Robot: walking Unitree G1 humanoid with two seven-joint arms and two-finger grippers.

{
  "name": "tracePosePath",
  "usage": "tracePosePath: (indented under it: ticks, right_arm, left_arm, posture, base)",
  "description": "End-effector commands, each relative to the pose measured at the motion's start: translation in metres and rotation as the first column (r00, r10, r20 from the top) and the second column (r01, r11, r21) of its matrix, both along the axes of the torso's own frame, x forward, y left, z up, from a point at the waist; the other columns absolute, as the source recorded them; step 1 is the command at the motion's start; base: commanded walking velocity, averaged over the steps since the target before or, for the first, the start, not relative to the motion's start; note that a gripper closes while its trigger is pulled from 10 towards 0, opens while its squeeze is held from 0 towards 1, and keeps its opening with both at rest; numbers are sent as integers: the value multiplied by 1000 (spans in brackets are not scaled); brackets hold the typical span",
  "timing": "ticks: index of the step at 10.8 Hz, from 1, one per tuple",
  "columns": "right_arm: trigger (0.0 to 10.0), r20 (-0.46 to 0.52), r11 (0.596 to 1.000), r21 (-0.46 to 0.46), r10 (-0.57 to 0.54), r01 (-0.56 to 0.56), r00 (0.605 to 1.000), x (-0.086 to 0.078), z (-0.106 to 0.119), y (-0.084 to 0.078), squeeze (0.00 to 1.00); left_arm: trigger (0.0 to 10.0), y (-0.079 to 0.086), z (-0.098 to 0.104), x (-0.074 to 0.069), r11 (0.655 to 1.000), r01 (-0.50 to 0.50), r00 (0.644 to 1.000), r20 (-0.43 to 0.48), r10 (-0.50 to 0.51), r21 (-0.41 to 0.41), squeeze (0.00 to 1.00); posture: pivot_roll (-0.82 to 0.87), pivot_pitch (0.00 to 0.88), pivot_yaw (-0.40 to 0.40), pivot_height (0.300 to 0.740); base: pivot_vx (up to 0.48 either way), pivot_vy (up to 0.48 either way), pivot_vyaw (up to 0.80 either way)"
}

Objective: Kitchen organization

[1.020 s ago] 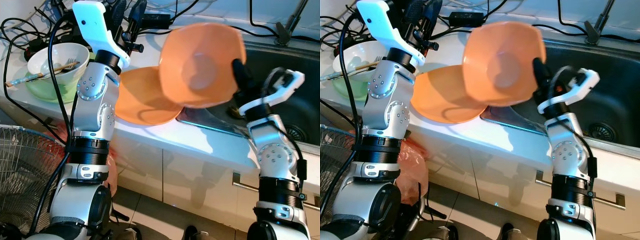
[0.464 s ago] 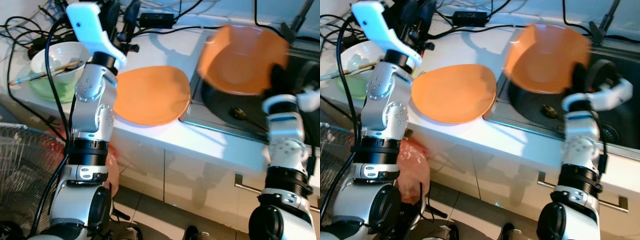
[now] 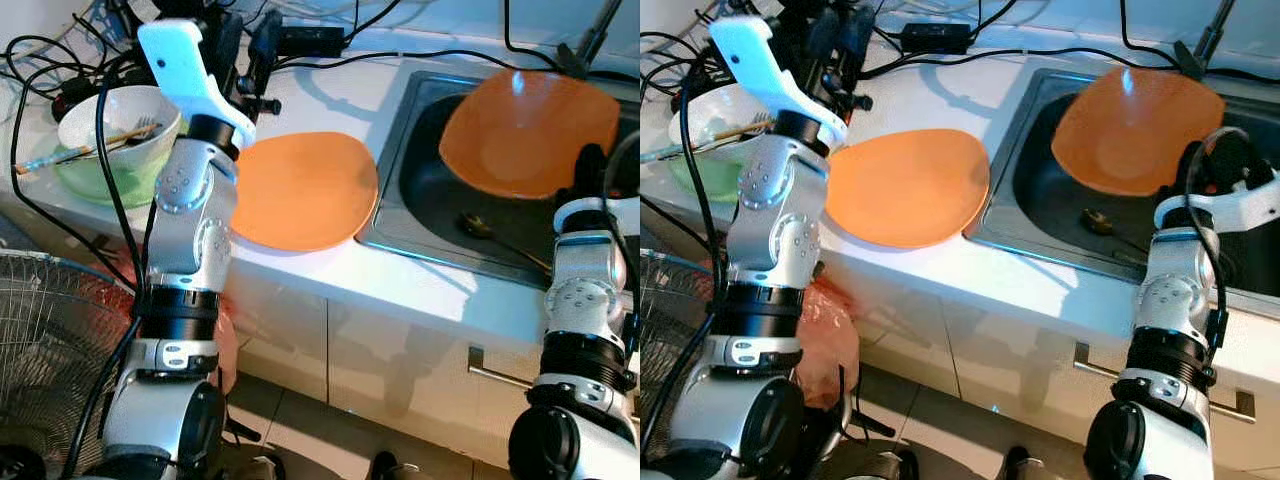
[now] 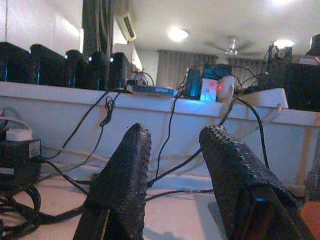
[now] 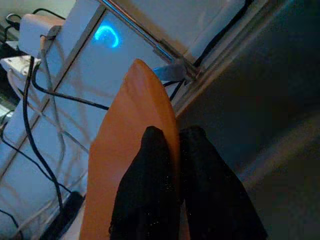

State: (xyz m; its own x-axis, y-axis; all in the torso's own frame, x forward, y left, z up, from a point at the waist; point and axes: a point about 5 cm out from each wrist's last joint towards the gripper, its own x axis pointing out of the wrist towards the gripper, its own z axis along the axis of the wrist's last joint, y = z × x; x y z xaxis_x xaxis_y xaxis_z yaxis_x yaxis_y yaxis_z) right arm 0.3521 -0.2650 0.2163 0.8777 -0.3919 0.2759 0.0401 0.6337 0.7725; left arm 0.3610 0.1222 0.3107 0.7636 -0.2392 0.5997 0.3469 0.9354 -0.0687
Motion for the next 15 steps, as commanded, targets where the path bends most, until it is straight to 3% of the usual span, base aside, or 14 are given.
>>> tracePosePath:
  ticks: [1, 2, 4, 6, 13, 14, 15]
  right_arm:
    - [10000, 28, 999, -26, -19, 19, 999, 0, 9, -1, 0]
    - [10000, 25, 996, -88, -29, 31, 999, 1, 12, 2, 0]
    - [10000, 16, 986, -164, -34, 37, 999, 2, 14, 8, 0]
    - [10000, 13, 965, -258, -49, 51, 999, 1, 18, 11, 0]
    - [10000, -36, 883, -464, -94, 67, 995, 4, 14, 17, 0]
    - [10000, -46, 833, -549, -109, 66, 993, 4, 13, 20, 0]
    - [10000, -65, 812, -581, -101, 45, 993, 5, 9, 25, 0]
  left_arm:
    - [10000, -2, -2, -3, 1000, 5, 1000, -6, -5, 13, 0]
    - [10000, -7, -13, -3, 999, 22, 998, -56, -20, 47, 0]
    - [10000, -15, -45, 2, 980, 51, 977, -213, -10, 190, 0]
    - [10000, -16, -69, 1, 963, 69, 947, -321, 19, 259, 0]
    - [10000, -22, -78, -7, 981, 62, 941, -340, 4, 183, 0]
    - [10000, -23, -78, -8, 982, 66, 942, -337, -2, 177, 0]
    - [10000, -23, -78, -9, 982, 65, 943, -333, -3, 176, 0]
  posture:
    - [85, 157, 70, 740]
    - [85, 159, 69, 740]
    - [87, 167, 67, 740]
    - [86, 173, 63, 740]
    - [84, 175, 55, 740]
    - [83, 175, 54, 740]
    - [83, 176, 54, 740]
  base:
    - [0, 0, 0]
    - [0, 0, 0]
    - [0, 0, 0]
    - [0, 0, 0]
    - [0, 0, 0]
    - [0, 0, 0]
    - [0, 0, 0]
